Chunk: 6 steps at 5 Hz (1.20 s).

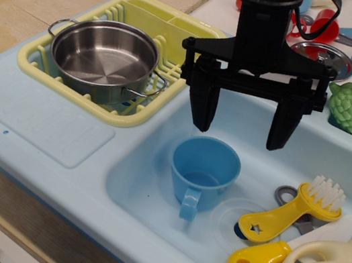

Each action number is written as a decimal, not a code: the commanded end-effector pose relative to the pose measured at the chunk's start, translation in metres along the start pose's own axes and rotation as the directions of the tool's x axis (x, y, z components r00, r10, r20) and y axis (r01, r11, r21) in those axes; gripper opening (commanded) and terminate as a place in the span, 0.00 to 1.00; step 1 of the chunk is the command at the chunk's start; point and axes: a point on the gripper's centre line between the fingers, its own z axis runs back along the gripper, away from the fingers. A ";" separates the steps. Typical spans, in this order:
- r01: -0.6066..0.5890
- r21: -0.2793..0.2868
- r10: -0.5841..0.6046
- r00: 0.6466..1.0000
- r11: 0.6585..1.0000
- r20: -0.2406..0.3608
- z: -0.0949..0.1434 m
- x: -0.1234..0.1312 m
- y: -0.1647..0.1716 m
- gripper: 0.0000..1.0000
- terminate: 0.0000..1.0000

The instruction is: Put cup into pot or pan

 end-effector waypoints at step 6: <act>-0.062 -0.087 0.054 0.995 0.994 -0.082 -0.060 -0.007 0.001 0.00 0.00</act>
